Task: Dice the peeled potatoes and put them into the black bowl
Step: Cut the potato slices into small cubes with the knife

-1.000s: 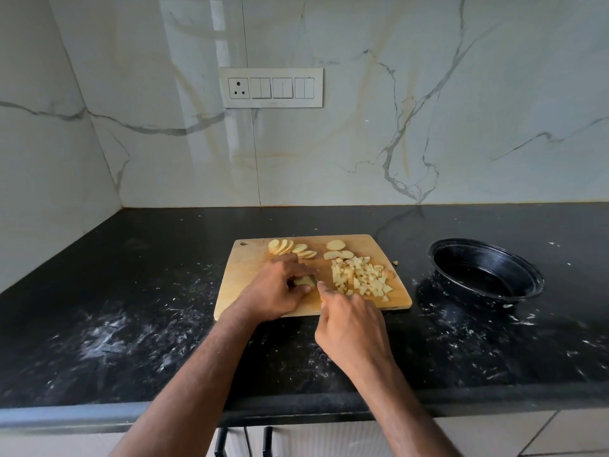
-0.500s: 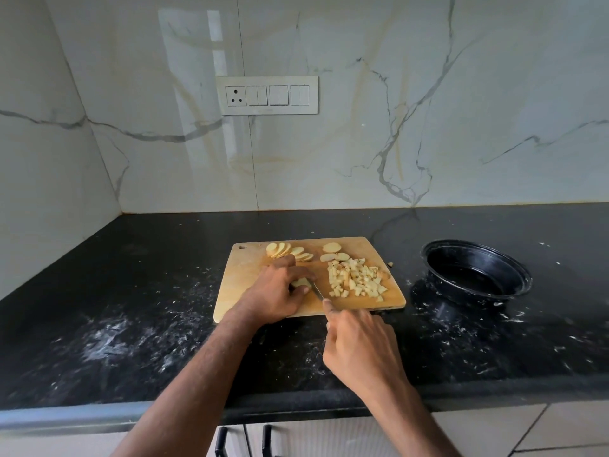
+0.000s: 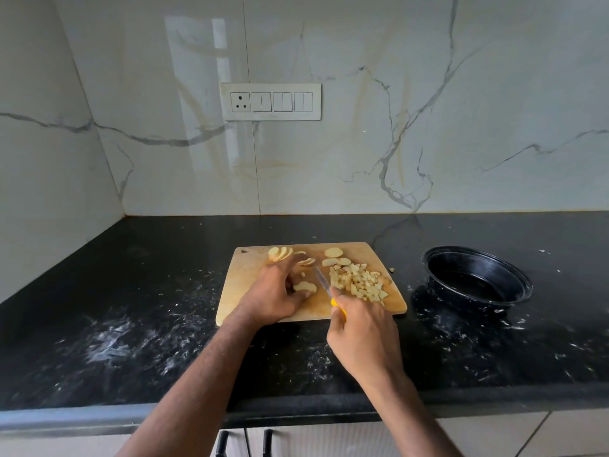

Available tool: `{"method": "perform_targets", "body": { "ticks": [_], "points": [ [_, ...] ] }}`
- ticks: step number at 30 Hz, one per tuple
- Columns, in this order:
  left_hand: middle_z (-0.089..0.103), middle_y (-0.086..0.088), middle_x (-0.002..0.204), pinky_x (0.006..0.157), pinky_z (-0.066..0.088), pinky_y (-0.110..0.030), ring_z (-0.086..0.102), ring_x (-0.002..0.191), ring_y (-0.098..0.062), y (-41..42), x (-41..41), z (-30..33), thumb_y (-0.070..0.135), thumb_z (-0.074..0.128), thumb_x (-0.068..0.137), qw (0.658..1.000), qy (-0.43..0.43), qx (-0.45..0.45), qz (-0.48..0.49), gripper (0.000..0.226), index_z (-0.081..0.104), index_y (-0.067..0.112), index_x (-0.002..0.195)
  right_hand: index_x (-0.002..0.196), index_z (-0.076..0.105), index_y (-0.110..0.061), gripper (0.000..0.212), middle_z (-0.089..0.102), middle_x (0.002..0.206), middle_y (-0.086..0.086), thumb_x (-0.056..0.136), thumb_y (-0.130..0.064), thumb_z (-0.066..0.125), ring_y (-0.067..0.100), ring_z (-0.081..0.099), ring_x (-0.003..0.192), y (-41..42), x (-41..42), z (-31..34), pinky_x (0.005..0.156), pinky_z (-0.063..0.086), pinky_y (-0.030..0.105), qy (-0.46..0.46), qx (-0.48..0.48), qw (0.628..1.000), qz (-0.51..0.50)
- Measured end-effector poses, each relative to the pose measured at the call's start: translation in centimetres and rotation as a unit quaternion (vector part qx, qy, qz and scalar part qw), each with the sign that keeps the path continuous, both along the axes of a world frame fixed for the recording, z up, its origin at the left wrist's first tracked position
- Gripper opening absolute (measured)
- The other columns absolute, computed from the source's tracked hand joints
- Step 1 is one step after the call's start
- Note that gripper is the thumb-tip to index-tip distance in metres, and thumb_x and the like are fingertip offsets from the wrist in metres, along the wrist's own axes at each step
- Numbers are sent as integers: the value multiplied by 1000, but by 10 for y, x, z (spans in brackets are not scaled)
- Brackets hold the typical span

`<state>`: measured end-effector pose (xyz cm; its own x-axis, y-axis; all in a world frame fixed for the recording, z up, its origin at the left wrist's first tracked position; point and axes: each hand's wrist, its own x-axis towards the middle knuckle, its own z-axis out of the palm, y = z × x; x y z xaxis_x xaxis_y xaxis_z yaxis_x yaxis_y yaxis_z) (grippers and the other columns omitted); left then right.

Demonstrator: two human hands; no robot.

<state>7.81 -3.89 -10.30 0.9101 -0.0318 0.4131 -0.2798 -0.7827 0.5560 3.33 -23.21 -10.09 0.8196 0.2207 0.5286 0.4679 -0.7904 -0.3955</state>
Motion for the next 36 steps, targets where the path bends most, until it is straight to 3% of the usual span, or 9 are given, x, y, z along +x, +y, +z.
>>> {"method": "perform_targets", "body": {
  "ticks": [9, 15, 18, 21, 25, 31, 36],
  "points": [
    [69, 1, 85, 77, 56, -26, 65, 78, -13, 5, 3, -2, 23, 89, 72, 998, -3, -56, 20, 74, 56, 22, 138, 141, 56, -30, 42, 70, 78, -5, 99, -31, 54, 8, 50, 57, 13, 6, -5, 54, 40, 16, 3, -26, 999, 25],
    [68, 9, 84, 67, 43, -5, 61, 76, -3, 5, 1, 0, 29, 90, 72, 998, -6, -43, 40, 65, 62, 22, 130, 143, 52, -29, 42, 72, 83, -5, 101, -29, 50, 9, 49, 57, 13, 3, -2, 54, 38, 14, 23, -53, 998, 38],
    [68, 8, 86, 68, 47, -9, 63, 79, -6, 5, 1, 0, 27, 89, 73, 999, 0, -43, 33, 64, 61, 22, 131, 141, 56, -27, 41, 73, 79, -7, 100, -27, 52, 8, 55, 55, 14, 6, -1, 53, 47, 16, 36, -56, 996, 52],
    [69, 6, 86, 73, 51, -19, 64, 79, -10, 7, 2, -1, 26, 88, 75, 999, -11, -28, 18, 62, 62, 24, 131, 133, 63, -25, 36, 72, 77, -8, 99, -28, 51, 8, 52, 54, 16, 15, -1, 51, 46, 18, 39, -63, 996, 52],
    [66, 12, 87, 74, 47, -13, 62, 79, -4, 7, 3, -3, 23, 84, 78, 999, -31, -4, -5, 51, 67, 26, 126, 120, 70, -21, 31, 70, 77, -7, 101, -30, 46, 9, 56, 56, 23, 21, -1, 55, 52, 23, 31, -95, 994, 42],
    [69, 7, 108, 82, 53, -22, 63, 88, -9, 7, 5, -5, 22, 81, 83, 998, -42, 32, -31, 35, 73, 20, 117, 139, 57, -25, 41, 71, 82, -9, 98, -26, 51, 8, 62, 62, 15, 10, -7, 59, 57, 27, 30, -92, 994, 59],
    [66, 3, 109, 88, 49, -25, 60, 99, -14, 5, 4, -5, 22, 75, 88, 997, -21, 61, -30, 20, 76, 22, 108, 145, 49, -31, 44, 72, 88, -11, 101, -31, 48, 8, 63, 67, -2, -5, -7, 62, 56, 25, 44, -84, 994, 61]
  ]
}}
